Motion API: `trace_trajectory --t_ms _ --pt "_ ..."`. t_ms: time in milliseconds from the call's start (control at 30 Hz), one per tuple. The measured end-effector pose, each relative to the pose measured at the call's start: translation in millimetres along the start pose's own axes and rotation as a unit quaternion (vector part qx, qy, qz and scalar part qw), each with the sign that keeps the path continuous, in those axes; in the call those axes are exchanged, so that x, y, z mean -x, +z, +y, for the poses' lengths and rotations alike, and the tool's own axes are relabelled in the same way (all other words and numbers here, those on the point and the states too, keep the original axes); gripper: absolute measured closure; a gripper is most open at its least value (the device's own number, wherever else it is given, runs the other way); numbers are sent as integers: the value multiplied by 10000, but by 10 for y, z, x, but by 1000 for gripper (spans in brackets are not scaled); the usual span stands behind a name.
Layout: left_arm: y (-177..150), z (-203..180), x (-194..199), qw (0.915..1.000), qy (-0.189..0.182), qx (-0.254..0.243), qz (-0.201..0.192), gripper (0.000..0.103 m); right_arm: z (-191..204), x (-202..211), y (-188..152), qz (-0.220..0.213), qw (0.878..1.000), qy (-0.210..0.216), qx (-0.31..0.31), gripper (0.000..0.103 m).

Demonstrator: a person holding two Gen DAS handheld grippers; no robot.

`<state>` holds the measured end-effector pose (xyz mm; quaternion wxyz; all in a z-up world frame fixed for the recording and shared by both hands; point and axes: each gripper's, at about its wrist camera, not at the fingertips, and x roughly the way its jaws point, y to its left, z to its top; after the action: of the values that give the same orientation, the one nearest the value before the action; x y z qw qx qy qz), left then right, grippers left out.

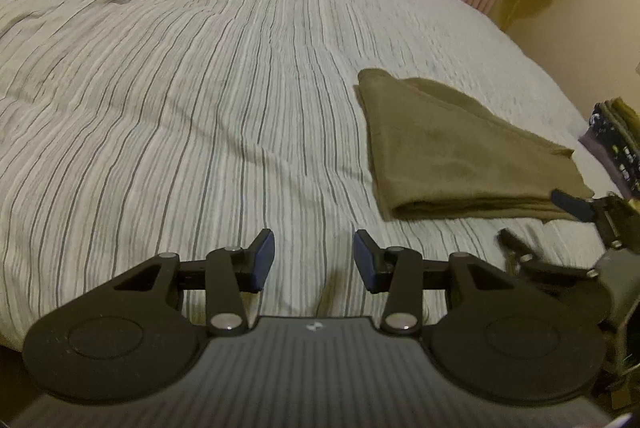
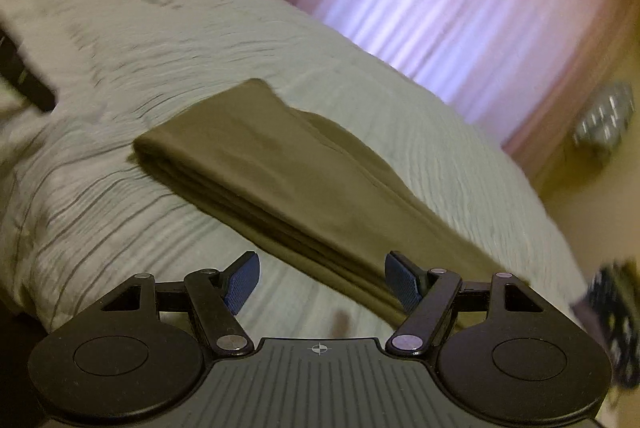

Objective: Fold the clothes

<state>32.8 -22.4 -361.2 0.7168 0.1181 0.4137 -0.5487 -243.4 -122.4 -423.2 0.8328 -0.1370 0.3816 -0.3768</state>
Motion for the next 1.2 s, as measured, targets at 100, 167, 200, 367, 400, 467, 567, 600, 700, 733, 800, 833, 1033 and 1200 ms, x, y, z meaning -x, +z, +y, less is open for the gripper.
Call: trace_trajectory --t_ms 100,167,200,367,400,467,567,600,700,733,800,833,1033,1200 --pt "41 57 -43 9999 -60 84 -1 64 235 -92 13 -172 9976 0 675 30" --pt "63 92 -75 9999 -65 111 19 64 416 -151 11 -304 9923 39 1197 30" --pt "75 110 -92 9999 -71 120 30 64 490 -174 12 -348 9896 59 1397 30" --pt "118 192 -153 9997 -127 207 58 64 713 -258 59 -561 9822 205 1781 30" --pt "124 198 -163 9997 -136 210 61 64 736 -278 70 -584 9819 221 1788 30" --pt "138 210 -182 9997 -151 202 73 64 754 -313 79 -596 9817 229 1796 30" --pt "153 213 -202 9996 -159 196 87 64 665 -337 94 -523 9877 327 1439 30" --pt "159 210 -207 9996 -166 190 87 64 575 -343 104 -457 9918 403 1126 30" --pt "181 190 -220 9996 -197 162 77 64 151 -358 103 -142 9977 625 -235 30" --pt "190 180 -223 9996 -216 149 68 64 -87 -356 40 -14 9928 695 -974 30" --pt "213 145 -234 9995 -278 108 56 65 -613 -325 -173 198 9626 770 -2591 30" --pt "227 115 -243 9995 -317 77 43 66 -896 -298 -330 257 9344 779 -3465 30" --pt "333 -138 -358 9982 -594 -105 -4 68 -2213 -78 -1789 -498 6321 580 -7711 31" --pt "409 -361 -490 9966 -805 -177 -21 69 -2558 -217 -2208 -490 5617 428 -8248 52"
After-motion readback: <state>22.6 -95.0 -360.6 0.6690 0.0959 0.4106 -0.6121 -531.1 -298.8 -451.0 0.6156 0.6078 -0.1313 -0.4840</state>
